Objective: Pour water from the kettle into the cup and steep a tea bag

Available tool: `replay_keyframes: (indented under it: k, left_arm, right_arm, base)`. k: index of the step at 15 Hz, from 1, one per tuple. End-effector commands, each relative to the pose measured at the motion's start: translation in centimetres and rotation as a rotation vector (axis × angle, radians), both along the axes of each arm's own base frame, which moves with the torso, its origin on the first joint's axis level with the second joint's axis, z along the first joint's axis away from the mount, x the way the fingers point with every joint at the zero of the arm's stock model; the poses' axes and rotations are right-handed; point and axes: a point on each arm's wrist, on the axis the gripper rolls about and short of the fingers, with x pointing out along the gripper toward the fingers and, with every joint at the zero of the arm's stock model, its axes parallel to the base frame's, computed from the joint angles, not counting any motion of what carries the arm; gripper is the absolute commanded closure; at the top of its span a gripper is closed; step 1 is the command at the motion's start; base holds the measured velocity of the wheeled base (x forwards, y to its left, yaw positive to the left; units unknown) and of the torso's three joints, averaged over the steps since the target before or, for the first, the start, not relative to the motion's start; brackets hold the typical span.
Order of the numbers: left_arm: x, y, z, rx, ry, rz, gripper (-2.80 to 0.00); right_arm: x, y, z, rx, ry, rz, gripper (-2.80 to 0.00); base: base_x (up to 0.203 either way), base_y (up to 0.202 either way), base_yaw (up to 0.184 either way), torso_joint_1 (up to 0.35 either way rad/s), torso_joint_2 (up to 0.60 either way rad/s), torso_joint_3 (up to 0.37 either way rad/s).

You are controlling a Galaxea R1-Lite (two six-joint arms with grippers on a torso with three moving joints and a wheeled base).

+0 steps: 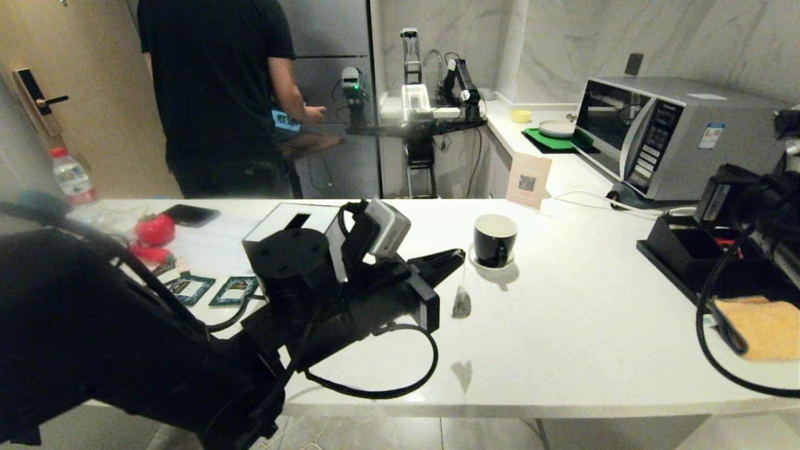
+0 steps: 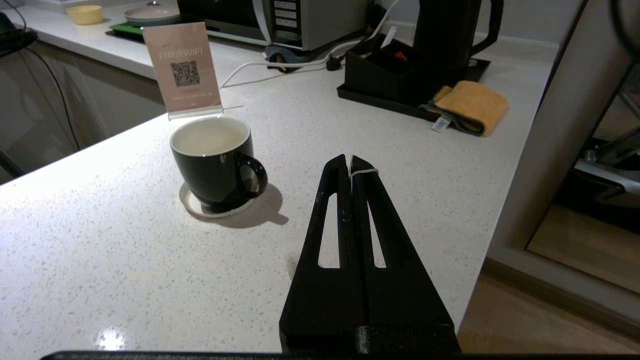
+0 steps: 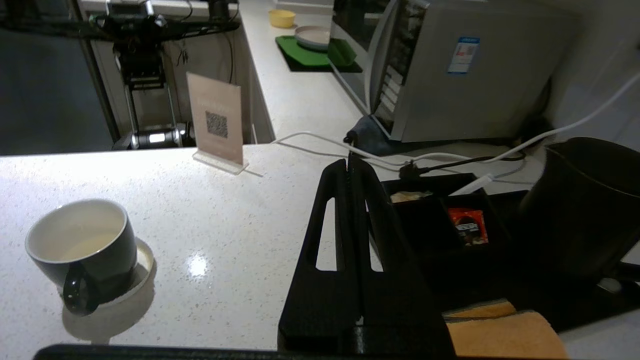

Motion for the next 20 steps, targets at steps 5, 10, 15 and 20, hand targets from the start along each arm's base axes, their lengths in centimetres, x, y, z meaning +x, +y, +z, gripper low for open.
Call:
replay_keyframes:
  k: [5,10,15,20]
  left_arm:
    - [-0.6,-0.8,-0.8,0.012,0.018,-0.014,0.0]
    - [-0.8,-1.2,-1.0,0.017,0.023,-0.021,0.0]
    - [-1.3,-1.5,-1.0,0.015,0.022,-0.034,0.0]
    - [-1.5,-1.5,-0.8,0.014,0.021,-0.017,0.0]
  right_arm:
    - [-4.0,-2.1,0.1,-0.019,-0.137,0.051,0.0]
    - [-8.7,-3.1,-1.9,-0.029,-0.13,0.021,0.0]
    - [-12.8,-3.8,-3.3,-0.021,-0.174,-0.018,0.0]
    - [-17.0,-3.8,-6.4,-0.02,-0.186,0.002,0.0]
  base:
    - [0.0,0.0,0.0,0.0,0.0,0.0]
    - [0.0,0.0,0.0,0.0,0.0,0.0]
    - [0.0,0.0,0.0,0.0,0.0,0.0]
    - [0.0,0.0,0.0,0.0,0.0,0.0]
